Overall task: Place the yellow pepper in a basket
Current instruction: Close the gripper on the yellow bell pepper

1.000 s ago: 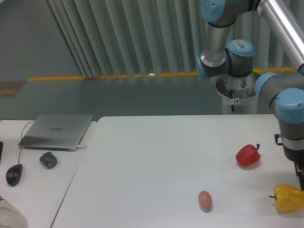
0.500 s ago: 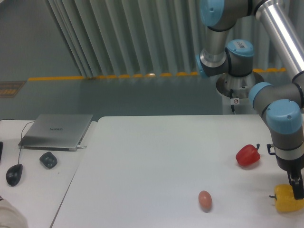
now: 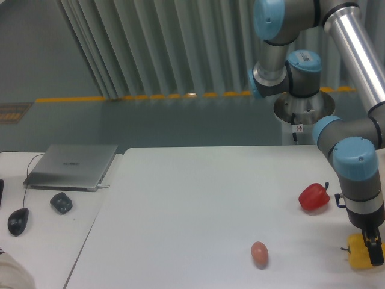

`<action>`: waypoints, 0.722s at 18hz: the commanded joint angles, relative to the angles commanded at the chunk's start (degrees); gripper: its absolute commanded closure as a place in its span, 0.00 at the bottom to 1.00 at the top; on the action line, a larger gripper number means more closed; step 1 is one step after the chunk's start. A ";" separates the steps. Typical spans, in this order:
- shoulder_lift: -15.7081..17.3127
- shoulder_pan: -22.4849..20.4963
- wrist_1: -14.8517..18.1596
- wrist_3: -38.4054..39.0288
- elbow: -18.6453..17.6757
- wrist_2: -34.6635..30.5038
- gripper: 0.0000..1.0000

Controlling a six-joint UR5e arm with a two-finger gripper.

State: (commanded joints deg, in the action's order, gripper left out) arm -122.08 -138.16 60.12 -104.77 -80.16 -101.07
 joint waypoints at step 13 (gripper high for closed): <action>-1.67 0.53 -0.26 0.88 -0.35 0.17 0.11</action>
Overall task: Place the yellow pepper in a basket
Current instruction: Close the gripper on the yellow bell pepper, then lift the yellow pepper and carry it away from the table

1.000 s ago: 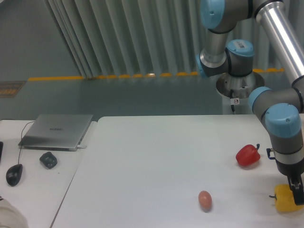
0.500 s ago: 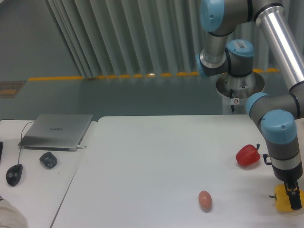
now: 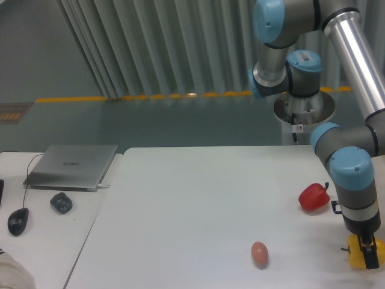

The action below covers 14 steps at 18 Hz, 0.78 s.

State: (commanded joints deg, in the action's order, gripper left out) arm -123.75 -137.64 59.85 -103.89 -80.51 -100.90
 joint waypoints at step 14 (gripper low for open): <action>8.60 -1.93 0.61 -0.97 -0.61 0.00 0.35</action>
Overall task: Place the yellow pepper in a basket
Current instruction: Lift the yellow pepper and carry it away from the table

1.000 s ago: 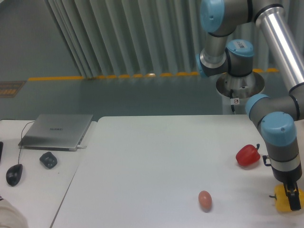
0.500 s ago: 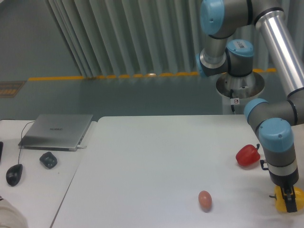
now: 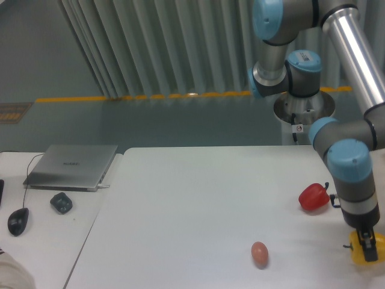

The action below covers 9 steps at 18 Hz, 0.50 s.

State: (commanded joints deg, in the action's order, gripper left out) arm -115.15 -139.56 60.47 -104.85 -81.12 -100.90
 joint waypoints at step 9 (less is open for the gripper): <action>4.68 -11.33 0.88 -8.42 -0.44 3.33 0.35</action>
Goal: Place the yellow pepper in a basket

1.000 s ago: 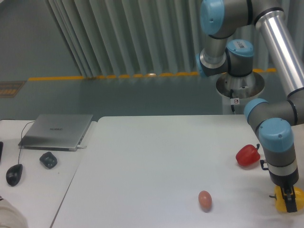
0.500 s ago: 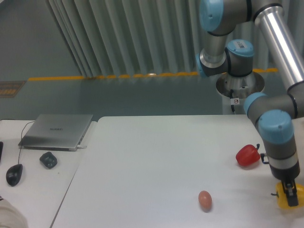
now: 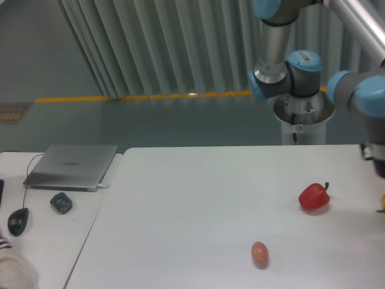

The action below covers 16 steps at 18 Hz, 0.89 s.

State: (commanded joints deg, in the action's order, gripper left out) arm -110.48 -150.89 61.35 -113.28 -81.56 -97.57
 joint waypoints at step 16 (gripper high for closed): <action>-6.51 -7.13 -0.88 -4.23 0.44 8.00 0.08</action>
State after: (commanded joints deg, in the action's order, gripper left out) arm -116.98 -158.03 60.47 -117.51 -81.12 -89.57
